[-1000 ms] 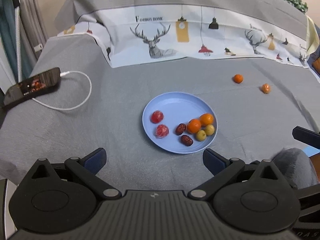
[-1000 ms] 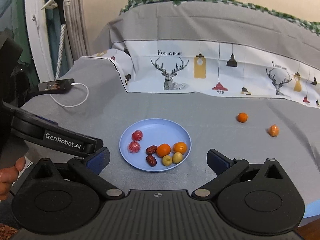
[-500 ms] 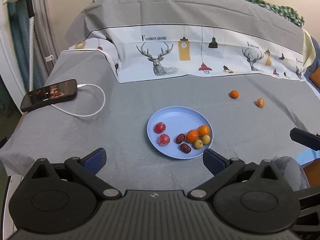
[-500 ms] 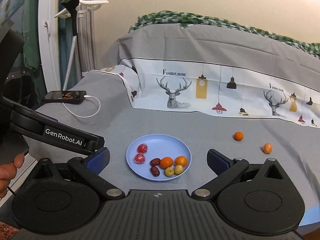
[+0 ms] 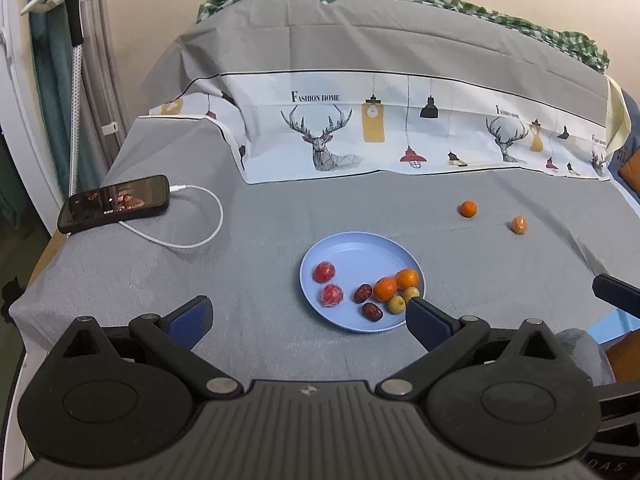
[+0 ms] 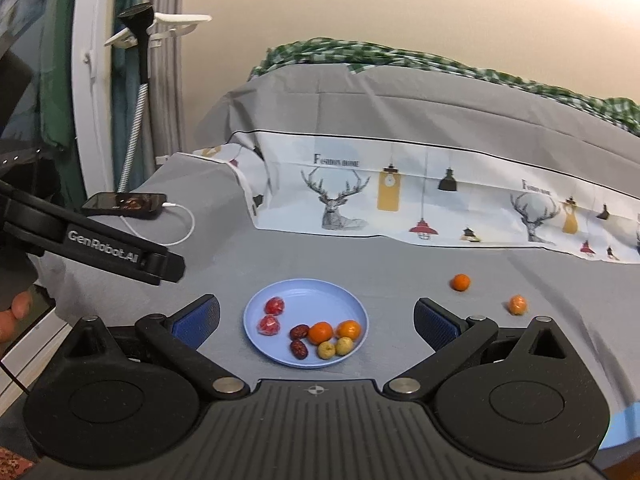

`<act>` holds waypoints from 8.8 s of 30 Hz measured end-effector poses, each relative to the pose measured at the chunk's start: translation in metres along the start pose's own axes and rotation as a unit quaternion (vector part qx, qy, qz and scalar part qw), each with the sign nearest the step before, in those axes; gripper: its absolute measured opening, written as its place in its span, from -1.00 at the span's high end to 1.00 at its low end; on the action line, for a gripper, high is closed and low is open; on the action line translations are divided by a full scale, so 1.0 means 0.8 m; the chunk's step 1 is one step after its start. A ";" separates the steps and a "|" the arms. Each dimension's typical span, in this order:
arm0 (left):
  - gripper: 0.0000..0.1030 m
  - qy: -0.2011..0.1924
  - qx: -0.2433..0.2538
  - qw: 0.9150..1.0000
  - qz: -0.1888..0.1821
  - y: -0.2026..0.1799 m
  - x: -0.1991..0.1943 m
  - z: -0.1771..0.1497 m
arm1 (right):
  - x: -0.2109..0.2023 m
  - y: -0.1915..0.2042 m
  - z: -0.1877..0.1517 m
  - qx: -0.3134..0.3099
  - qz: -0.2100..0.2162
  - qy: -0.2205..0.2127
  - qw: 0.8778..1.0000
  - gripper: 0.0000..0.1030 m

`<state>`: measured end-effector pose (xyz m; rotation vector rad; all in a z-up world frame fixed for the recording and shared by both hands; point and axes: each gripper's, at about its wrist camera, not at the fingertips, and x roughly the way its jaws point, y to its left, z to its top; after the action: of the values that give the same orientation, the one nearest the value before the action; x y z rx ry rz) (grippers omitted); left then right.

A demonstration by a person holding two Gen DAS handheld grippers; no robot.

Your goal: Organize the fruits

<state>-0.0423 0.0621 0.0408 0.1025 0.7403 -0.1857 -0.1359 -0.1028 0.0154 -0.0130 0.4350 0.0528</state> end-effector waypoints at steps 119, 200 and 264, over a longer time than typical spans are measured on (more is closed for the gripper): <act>0.26 0.006 0.082 0.989 -0.122 -0.084 0.004 0.014 | -0.021 -0.076 -0.009 0.057 -0.034 -0.028 0.997 0.22; 0.25 0.141 0.025 0.990 -0.017 -0.035 0.372 0.062 | 0.364 -0.037 -0.035 0.025 0.020 0.148 0.988 0.22; -0.99 0.073 0.040 0.995 0.062 -0.049 0.088 -0.035 | 0.077 -0.006 -0.056 0.038 -0.054 0.036 0.997 -0.99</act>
<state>-0.0177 0.0192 -0.0289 0.2398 0.8695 -0.0905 -0.0989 -0.1056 -0.0514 0.0358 0.5083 -0.0697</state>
